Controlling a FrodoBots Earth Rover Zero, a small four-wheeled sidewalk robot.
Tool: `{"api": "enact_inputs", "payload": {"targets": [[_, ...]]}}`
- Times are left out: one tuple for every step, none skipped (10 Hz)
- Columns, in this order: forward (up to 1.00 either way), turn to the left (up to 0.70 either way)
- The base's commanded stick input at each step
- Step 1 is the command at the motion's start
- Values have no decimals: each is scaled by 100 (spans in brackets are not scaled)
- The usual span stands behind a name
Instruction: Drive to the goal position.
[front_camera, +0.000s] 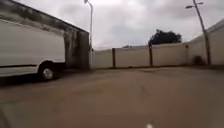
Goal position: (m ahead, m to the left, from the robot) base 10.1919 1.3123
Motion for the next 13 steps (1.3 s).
{"api": "enact_inputs", "payload": {"targets": [[100,0],[100,0],[100,0],[100,0],[100,0],[100,0],[100,0],[100,0],[100,0],[100,0],[100,0],[100,0],[100,0]]}}
